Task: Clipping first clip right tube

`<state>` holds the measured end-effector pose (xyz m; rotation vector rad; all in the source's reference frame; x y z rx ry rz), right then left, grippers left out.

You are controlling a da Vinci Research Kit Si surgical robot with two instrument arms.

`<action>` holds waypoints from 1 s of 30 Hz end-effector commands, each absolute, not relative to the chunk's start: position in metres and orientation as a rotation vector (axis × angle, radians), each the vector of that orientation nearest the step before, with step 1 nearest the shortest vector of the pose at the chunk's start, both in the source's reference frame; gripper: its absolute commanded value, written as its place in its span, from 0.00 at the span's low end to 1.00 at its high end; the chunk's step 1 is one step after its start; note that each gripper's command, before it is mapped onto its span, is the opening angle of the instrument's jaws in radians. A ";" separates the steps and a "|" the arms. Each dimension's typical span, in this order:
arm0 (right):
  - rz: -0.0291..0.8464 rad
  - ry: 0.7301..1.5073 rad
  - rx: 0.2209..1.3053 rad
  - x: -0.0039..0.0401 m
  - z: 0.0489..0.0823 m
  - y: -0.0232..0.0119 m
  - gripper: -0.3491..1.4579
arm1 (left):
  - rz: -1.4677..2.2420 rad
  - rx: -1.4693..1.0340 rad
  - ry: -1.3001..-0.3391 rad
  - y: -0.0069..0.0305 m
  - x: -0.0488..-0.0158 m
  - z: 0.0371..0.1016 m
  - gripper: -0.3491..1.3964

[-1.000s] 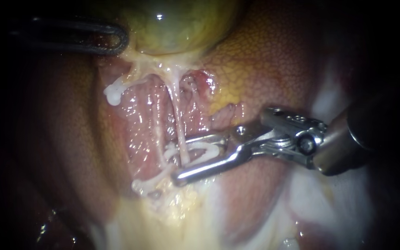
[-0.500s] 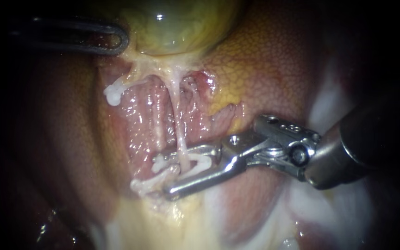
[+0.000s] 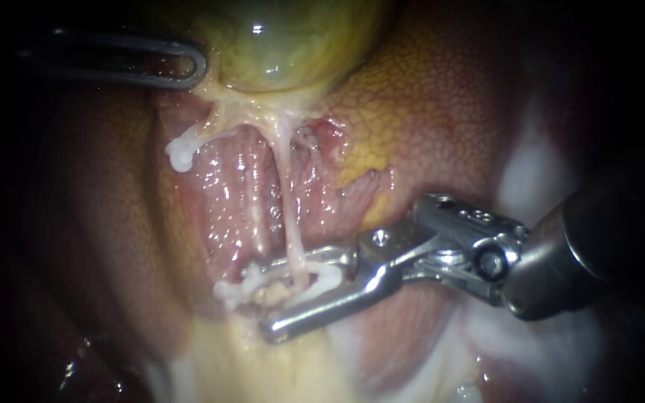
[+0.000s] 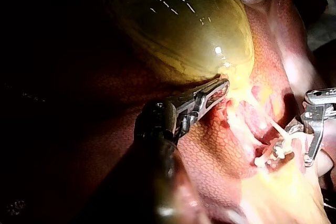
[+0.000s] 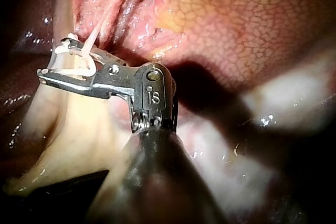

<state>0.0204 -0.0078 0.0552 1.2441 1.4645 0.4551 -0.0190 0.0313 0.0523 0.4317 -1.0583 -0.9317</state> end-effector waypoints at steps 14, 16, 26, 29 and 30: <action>0.512 1.465 1.212 0.0203 0.0554 -0.0063 0.20 | -0.932 0.432 -1.058 0.0313 -0.0190 0.0522 0.00; 0.517 1.465 1.210 0.0202 0.0555 -0.0061 0.18 | -0.932 0.432 -1.058 0.0313 -0.0190 0.0522 0.00; 0.549 1.447 1.220 0.0202 0.0560 -0.0058 0.00 | -0.932 0.432 -1.058 0.0313 -0.0190 0.0522 0.00; 0.549 1.447 1.220 0.0201 0.0561 -0.0058 0.00 | -0.932 0.432 -1.058 0.0313 -0.0190 0.0522 0.00; 0.549 1.447 1.219 0.0201 0.0562 -0.0058 0.00 | -0.932 0.432 -1.058 0.0313 -0.0190 0.0522 0.00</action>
